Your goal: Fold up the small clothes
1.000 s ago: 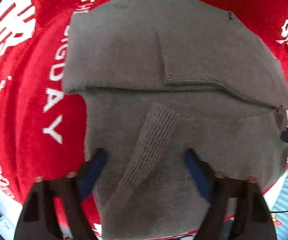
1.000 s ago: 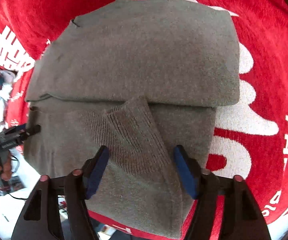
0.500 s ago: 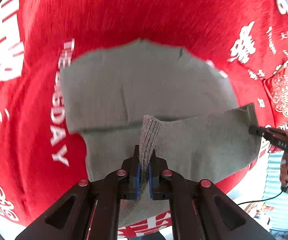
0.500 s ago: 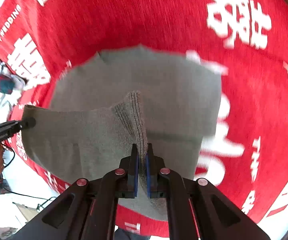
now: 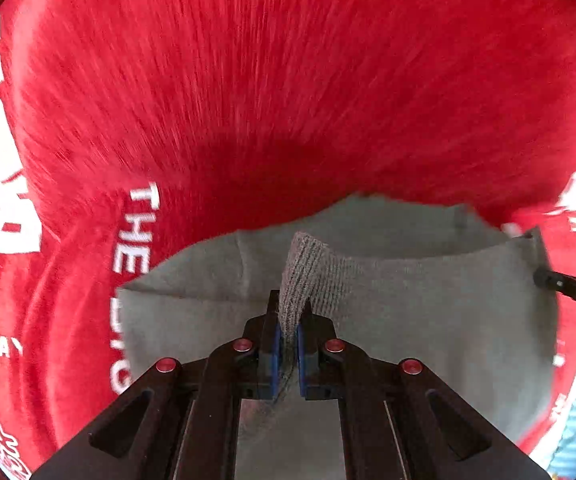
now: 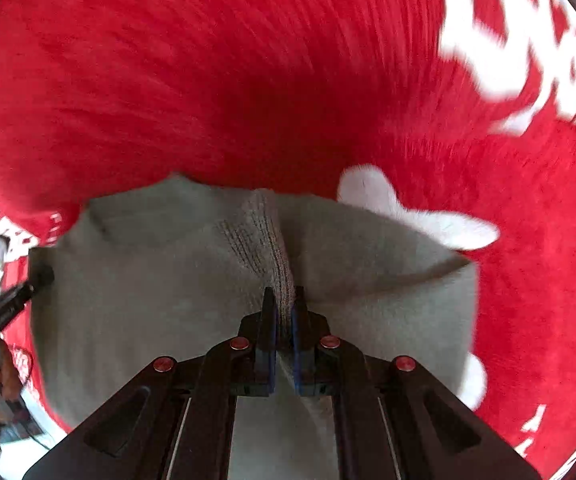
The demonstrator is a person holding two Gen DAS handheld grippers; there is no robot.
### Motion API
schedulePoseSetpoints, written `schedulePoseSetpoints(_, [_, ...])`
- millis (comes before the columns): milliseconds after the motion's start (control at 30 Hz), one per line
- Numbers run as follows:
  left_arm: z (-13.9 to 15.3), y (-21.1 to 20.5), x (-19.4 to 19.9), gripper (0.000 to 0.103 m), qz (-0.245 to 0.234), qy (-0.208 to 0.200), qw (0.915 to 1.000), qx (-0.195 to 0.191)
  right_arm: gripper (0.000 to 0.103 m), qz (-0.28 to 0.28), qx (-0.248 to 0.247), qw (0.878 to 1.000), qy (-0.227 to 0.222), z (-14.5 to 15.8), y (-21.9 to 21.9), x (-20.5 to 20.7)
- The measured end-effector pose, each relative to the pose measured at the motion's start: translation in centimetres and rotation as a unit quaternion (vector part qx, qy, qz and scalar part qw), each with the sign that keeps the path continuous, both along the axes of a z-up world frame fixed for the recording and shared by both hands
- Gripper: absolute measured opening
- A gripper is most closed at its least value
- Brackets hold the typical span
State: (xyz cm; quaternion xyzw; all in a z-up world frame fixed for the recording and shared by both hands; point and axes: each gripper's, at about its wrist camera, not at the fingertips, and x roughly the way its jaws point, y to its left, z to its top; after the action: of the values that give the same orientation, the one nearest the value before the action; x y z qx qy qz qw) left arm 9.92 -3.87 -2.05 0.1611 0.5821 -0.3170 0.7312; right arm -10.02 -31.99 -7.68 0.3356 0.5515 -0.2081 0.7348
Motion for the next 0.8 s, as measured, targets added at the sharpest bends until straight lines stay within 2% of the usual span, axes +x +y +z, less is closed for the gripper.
schedulePoseSetpoints(100, [-2.8, -0.4, 0.2, 0.007, 0.012, -0.001, 0.9997, 0.020, 0.007, -0.011, -0.008, 1.000, -0.011, 0.0, 0.0, -0.1])
schedulePoseSetpoints(200, [-2.6, -0.6, 0.3, 0.008, 0.006, -0.017, 0.9996, 0.022, 0.007, -0.011, -0.026, 1.000, 0.000, 0.2, 0.2, 0.0])
schedulePoseSetpoints(300, [-2.3, -0.6, 1.1, 0.010, 0.015, -0.033, 0.9986, 0.038, 0.013, -0.047, -0.037, 0.998, 0.016, 0.9, -0.5, -0.4])
schedulePoseSetpoints(367, [-1.7, -0.1, 2.0, 0.027, 0.035, -0.040, 0.9972, 0.053, 0.014, -0.076, -0.019, 0.997, 0.012, 1.4, -1.0, -1.3])
schedulePoseSetpoints(433, [-0.5, 0.8, 2.6, 0.034, 0.046, -0.057, 0.9955, 0.060, 0.013, -0.082, -0.015, 0.996, 0.002, 2.5, -0.6, -2.5])
schedulePoseSetpoints(467, [0.1, 1.4, 2.7, 0.034, 0.047, -0.059, 0.9954, 0.059, 0.014, -0.077, -0.016, 0.997, -0.003, 3.1, -0.1, -3.0])
schedulePoseSetpoints(567, [1.3, 3.7, 2.2, 0.034, 0.044, -0.026, 0.9977, 0.044, 0.017, -0.057, -0.021, 0.998, -0.011, 4.7, 2.2, -5.0])
schedulePoseSetpoints(633, [1.7, 5.1, 1.2, 0.034, 0.039, -0.015, 0.9982, 0.044, 0.017, -0.051, -0.005, 0.999, -0.016, 5.3, 4.1, -6.7])
schedulePoseSetpoints(800, [1.4, 9.2, -3.5, 0.034, 0.038, 0.018, 0.9978, 0.052, 0.017, -0.018, 0.021, 1.000, -0.003, 4.5, 8.4, -9.6])
